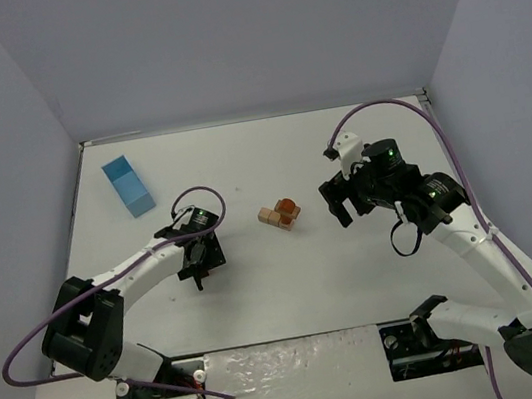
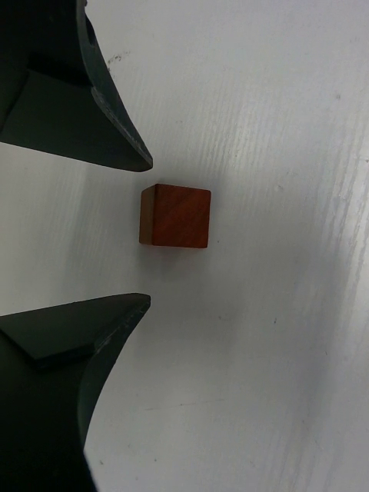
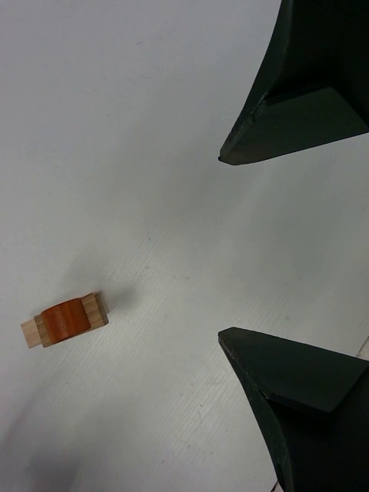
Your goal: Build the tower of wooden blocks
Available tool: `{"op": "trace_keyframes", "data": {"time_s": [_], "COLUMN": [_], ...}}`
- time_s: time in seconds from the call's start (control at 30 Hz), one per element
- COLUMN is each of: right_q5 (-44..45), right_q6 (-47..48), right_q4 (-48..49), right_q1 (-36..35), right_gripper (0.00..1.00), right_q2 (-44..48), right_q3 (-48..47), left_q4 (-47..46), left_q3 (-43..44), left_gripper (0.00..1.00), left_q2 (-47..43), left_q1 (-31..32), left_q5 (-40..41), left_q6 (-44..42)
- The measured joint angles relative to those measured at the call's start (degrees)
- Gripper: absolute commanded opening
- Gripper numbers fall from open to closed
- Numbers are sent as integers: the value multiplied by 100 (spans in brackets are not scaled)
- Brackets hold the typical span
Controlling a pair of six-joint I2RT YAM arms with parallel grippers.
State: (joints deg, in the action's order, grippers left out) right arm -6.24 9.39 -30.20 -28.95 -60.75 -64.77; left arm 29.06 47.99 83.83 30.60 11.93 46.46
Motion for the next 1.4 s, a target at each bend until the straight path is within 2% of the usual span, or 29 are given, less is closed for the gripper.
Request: {"op": "trace_keyframes", "data": {"time_s": [0.07, 0.23, 0.83, 1.07, 1.23, 1.4], "right_q5": [0, 0, 0, 0, -7, -169], "right_q6": [0, 0, 0, 0, 0, -18], "right_q4": [1, 0, 0, 0, 2, 2], "right_q1": [0, 0, -2, -2, -2, -2], "right_gripper": [85, 85, 85, 85, 84, 83], "right_q2": [0, -5, -78, -81, -91, -140], "right_q3": [0, 0, 0, 0, 0, -6], "left_q4": [-31, -119, -162, -166, -190, -224], "left_q3": [-7, -7, -11, -11, -11, -25], "left_gripper": [61, 51, 38, 24, 2, 0], "left_q2": [9, 49, 72, 88, 87, -164], "left_q1": [-51, -104, -198, -209, -213, -211], "left_q5": [-55, -157, -218, -228, -251, -310], "left_q6": [-28, -135, -282, -298, -314, -590]}}
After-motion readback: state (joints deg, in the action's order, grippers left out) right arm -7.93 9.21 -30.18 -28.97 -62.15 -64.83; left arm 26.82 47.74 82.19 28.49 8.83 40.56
